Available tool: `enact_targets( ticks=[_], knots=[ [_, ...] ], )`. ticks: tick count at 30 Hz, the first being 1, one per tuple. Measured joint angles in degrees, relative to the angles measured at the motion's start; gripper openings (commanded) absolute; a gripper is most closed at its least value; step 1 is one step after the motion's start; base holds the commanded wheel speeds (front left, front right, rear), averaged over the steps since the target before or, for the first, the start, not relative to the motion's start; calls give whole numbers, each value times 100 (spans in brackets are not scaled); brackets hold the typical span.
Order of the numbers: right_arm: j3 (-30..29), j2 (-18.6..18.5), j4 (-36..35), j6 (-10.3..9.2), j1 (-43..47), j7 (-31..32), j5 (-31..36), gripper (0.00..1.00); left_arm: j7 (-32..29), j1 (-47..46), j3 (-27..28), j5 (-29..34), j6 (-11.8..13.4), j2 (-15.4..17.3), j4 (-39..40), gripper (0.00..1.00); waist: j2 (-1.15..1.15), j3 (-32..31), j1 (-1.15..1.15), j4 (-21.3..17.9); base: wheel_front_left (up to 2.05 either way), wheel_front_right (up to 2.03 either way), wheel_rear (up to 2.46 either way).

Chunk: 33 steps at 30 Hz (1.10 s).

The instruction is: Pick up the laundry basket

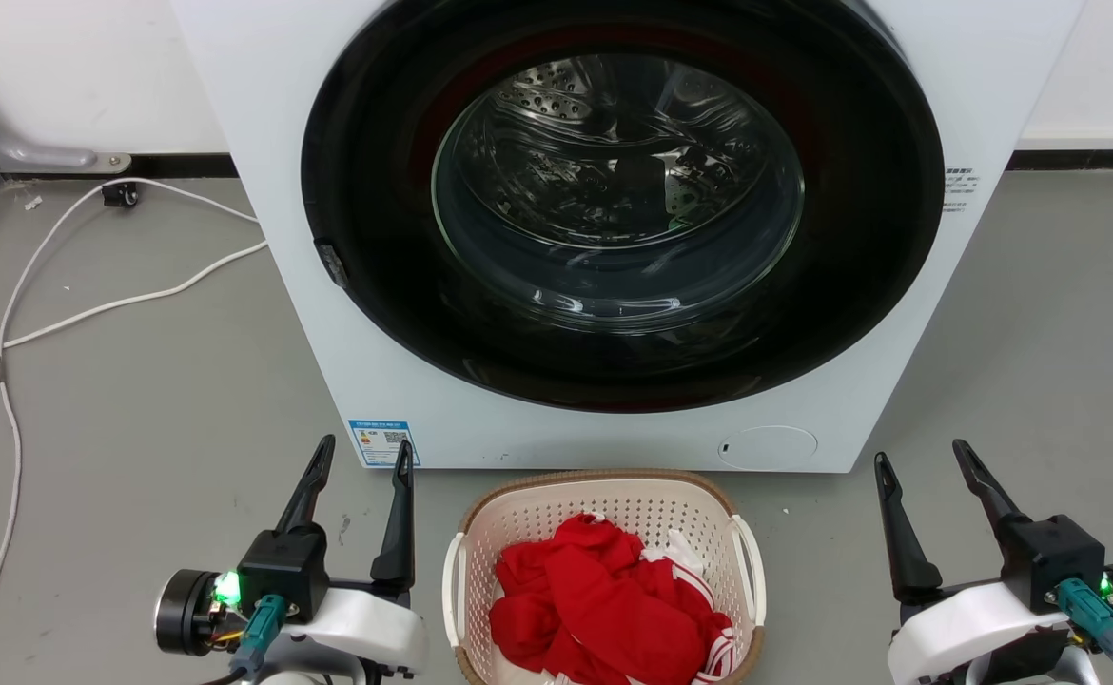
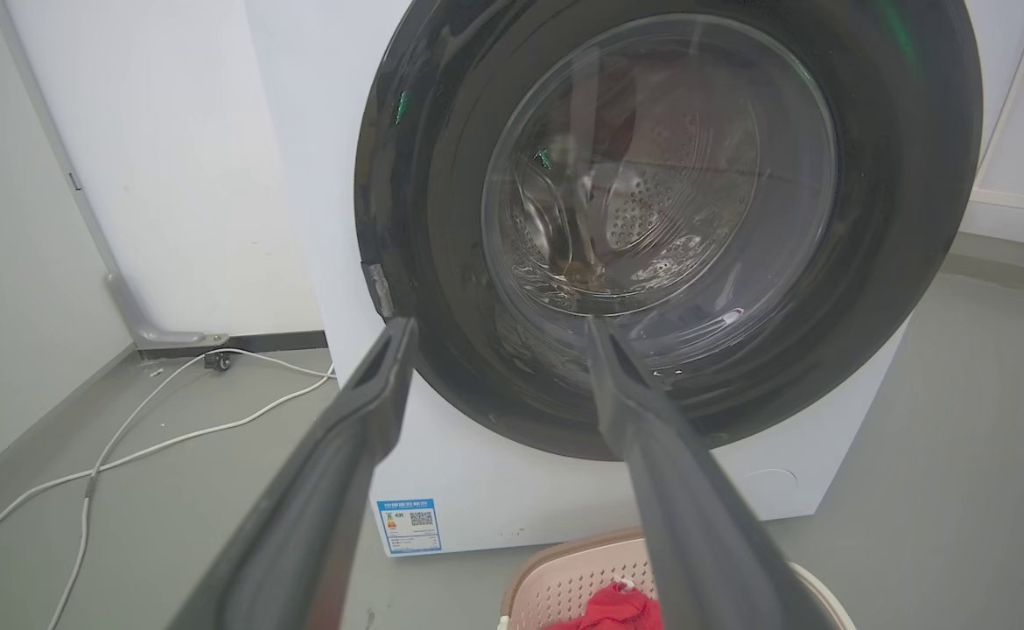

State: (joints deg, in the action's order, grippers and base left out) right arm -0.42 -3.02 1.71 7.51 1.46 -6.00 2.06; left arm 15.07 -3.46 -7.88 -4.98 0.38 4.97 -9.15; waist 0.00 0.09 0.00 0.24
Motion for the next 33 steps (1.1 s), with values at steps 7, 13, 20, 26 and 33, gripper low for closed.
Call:
enact_targets(
  ticks=[7, 13, 20, 26, 33],
  knots=[
    [-7, 0, 3, 0, 0, 8, -5, 100, 0, 0, 20, -22, -32, -21, -48, 100, 0, 11, 0, 15, 0, 0, 0],
    [-7, 0, 5, 0, -2, 27, -22, 100, 0, -1, 44, -21, -33, -29, -56, 100, 0, 50, 0, 29, 0, 0, 0],
    [-85, 1, 179, 0, -237, 108, -134, 100, 1, -231, 82, -101, -92, -49, -300, 100, 0, 280, 0, 17, 0, 0, 0],
    [-149, 3, 615, 0, -726, 146, -151, 100, -1, -842, 166, -249, -190, -42, -824, 100, 0, 693, 0, -4, 0, 0, 0],
    [-19, 3, 1276, 0, -1455, 257, -138, 100, -263, -1734, 291, -545, -353, 5, -1685, 100, 0, 1336, 0, -24, 0, 0, 0]
  ],
)
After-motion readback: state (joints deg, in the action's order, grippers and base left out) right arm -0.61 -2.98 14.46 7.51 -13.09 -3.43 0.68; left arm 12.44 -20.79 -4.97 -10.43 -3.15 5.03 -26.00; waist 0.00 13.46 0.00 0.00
